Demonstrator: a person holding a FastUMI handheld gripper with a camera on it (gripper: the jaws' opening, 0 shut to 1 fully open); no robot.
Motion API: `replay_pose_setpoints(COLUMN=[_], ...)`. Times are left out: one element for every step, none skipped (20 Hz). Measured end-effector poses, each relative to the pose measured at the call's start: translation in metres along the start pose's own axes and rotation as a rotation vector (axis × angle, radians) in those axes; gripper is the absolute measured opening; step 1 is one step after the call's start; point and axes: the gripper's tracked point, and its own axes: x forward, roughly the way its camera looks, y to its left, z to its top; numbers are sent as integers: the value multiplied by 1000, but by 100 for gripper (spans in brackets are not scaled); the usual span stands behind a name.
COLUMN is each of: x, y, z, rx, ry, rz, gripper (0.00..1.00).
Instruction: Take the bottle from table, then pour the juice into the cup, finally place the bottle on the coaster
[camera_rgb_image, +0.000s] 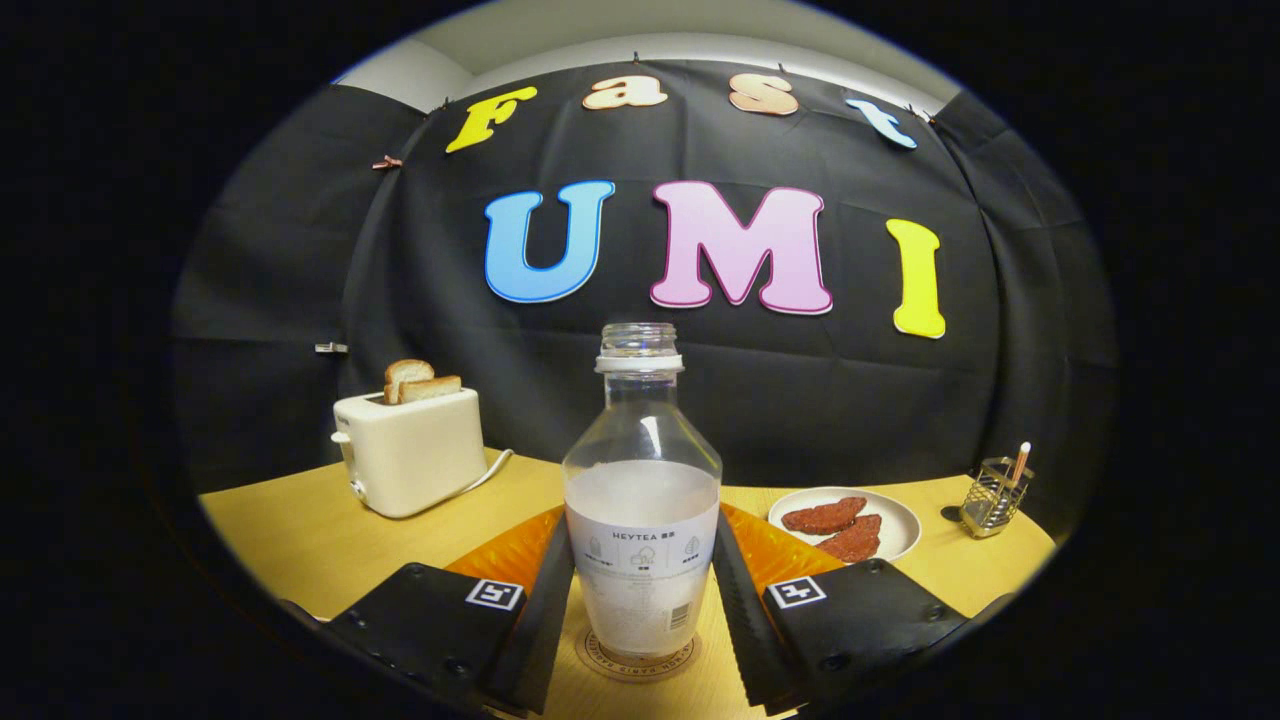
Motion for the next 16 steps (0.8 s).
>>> replay_pose_setpoints(x=[3,7,9,12,14,16,18,19,19,19,20,20,21,20,19,19], y=[2,2,1,1,0,1,0,-1,-3,-5,-7,-8,-7,-6,-6,-8], z=[-5,-11,-16,-20,-23,-25,-28,-31,-33,-36,-38,-41,-43,-44,-42,-44], rx=[-2,-5,-1,2,1,-1,-4,-5,-3,4,13,24,33,33,28,23], ry=[7,12,15,18,22,26,30,34,39,40,40,44,50,52,44,49], rz=[4,1,0,-1,-3,-5,-8,-12,-18,-21,-30,-34,-30,-26,-25,-28], gripper=[73,74,74,74,74,73,73,74,74,74,74,74,74,75,75,77])
